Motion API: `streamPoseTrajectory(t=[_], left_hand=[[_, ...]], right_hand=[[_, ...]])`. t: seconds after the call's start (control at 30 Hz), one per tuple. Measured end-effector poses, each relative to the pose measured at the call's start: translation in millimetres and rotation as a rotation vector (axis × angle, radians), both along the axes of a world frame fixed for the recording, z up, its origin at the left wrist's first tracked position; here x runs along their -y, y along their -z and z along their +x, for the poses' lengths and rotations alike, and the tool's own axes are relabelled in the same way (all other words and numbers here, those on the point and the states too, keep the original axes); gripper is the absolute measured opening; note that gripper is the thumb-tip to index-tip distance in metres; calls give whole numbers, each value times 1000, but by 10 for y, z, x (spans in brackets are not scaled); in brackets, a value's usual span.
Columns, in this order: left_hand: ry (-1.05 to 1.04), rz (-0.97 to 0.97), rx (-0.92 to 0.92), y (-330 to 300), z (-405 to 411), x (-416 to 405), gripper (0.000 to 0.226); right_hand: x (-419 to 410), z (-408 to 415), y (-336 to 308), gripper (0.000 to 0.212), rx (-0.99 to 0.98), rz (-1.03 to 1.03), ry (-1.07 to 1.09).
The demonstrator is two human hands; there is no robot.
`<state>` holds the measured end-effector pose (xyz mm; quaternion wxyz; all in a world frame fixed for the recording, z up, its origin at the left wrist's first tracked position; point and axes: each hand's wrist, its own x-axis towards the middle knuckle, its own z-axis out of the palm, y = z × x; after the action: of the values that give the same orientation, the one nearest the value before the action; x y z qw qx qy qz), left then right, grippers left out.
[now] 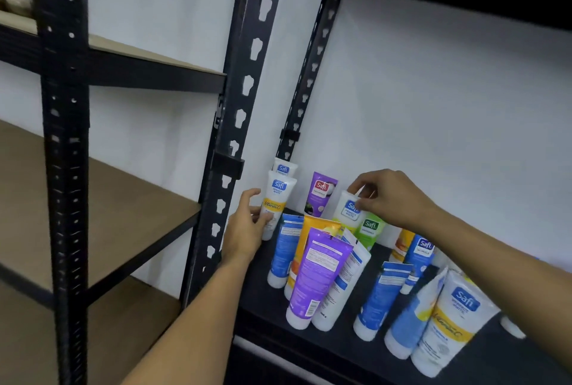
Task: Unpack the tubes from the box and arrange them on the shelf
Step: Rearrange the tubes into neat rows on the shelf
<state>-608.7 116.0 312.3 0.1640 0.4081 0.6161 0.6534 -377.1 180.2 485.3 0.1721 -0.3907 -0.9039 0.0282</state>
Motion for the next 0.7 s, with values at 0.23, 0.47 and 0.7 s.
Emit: streamPoseTrajectory(t=[0.23,0.47,0.7], left_hand=[[-7,55,25,35,-12,-20,37],[-7,50,-1,33,-17,-28,37],[-23,32,-29,35,-18,-37,39]], right_hand=[[-97,-379,56,20,-20,49,-21],[-303,-623,146,24,30,25,10],[-398,-672,192,26,76,13,4]])
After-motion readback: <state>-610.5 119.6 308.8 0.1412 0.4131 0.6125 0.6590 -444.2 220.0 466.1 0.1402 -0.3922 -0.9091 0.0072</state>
